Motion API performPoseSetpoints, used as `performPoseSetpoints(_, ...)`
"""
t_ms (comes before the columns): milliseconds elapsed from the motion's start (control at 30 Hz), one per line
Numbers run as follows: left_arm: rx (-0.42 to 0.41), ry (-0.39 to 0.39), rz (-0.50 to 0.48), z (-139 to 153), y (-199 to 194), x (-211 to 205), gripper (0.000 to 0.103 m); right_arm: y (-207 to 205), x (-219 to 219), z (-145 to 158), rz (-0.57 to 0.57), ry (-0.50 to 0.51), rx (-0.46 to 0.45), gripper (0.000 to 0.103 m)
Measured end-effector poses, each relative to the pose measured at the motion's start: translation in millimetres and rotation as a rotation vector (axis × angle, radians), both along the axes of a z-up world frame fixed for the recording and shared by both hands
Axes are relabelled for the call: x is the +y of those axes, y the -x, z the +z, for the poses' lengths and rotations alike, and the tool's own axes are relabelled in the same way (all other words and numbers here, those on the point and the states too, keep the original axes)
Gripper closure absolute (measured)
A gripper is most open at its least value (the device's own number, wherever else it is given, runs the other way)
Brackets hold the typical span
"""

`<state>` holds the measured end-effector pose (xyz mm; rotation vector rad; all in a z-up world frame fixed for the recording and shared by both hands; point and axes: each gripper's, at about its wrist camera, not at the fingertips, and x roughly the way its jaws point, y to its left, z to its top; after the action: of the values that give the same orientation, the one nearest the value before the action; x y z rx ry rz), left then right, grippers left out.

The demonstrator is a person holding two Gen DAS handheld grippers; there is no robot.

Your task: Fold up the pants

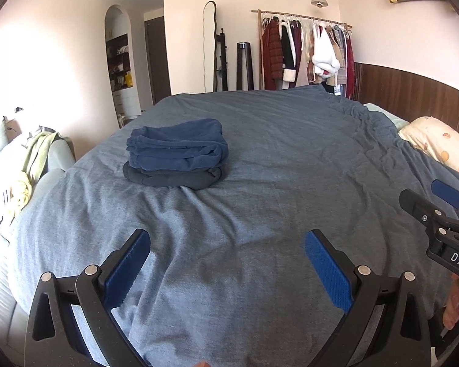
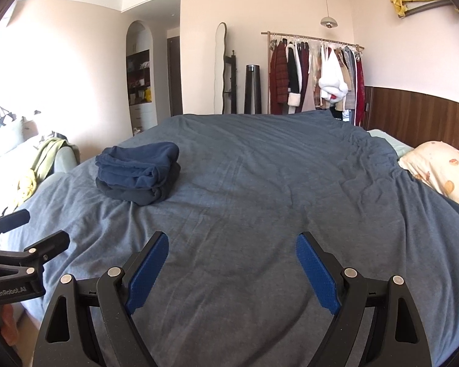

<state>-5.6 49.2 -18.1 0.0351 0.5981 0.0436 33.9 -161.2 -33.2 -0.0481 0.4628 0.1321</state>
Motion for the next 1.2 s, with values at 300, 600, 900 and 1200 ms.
performPoseSetpoints(300,-0.020,-0.025,-0.008,4.4,7.4,-6.2,0.000,8.0,-1.7,3.5,-0.007,0.002,-0.011,0.017)
performPoseSetpoints(600,-0.023,-0.036,-0.002,5.6,9.2,-7.5,0.000,10.0,-1.7,4.9,-0.008,0.002,-0.014,0.017)
performPoseSetpoints(900,-0.024,-0.040,-0.005,4.8,11.3,-9.5,0.000,10.7,-2.4,5.9,-0.009,0.003,-0.011,0.017)
performPoseSetpoints(1200,-0.029,-0.037,-0.012,4.4,13.3,-10.0,0.000,11.8,-2.4,5.9,-0.008,0.002,-0.010,0.017)
